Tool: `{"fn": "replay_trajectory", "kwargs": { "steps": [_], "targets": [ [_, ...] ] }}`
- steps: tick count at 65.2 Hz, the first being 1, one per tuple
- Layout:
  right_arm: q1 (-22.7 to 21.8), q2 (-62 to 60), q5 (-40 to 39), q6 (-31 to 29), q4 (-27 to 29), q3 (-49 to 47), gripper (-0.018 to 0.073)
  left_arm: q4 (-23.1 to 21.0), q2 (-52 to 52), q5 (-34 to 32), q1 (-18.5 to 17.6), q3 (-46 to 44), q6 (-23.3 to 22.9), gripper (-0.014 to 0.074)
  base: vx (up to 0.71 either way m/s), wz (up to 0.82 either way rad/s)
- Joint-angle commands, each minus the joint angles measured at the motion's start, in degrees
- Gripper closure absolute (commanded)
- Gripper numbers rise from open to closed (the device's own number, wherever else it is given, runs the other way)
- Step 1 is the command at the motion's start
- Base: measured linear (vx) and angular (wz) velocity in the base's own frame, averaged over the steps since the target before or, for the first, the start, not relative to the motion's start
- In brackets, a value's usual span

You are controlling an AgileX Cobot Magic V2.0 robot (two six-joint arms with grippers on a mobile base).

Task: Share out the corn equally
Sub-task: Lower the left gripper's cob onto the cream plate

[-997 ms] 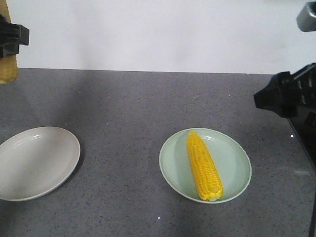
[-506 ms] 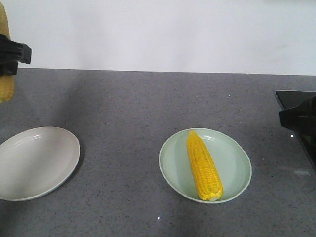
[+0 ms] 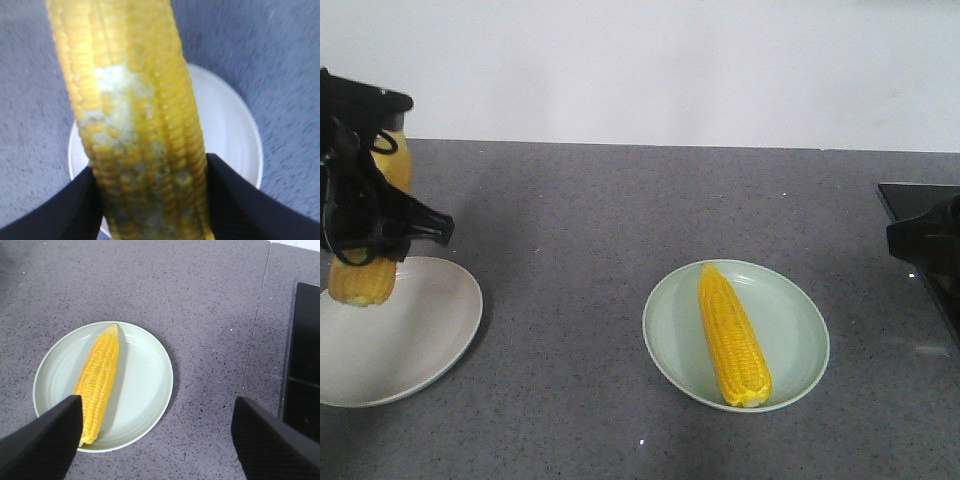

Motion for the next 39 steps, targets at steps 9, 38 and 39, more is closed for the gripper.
{"fn": "replay_trajectory", "kwargs": {
  "steps": [9, 38, 39],
  "targets": [
    [-0.3, -0.3, -3.9, 0.0, -0.5, -1.4, -0.0019, 2.3, -0.5, -2.4, 0.0, 4.9, -0.6, 0.0468, 0.0, 0.0],
    [-0.3, -0.3, -3.9, 0.0, -0.4, -1.4, -0.0019, 2.3, 3.9, -3.1, 0.0, 7.4, -1.5, 0.0468, 0.0, 0.0],
    [-0.3, -0.3, -3.9, 0.0, -0.4, -1.4, -0.0019, 2.3, 3.9, -3.0, 0.0, 7.4, -1.5, 0.0468, 0.0, 0.0]
  ]
}}
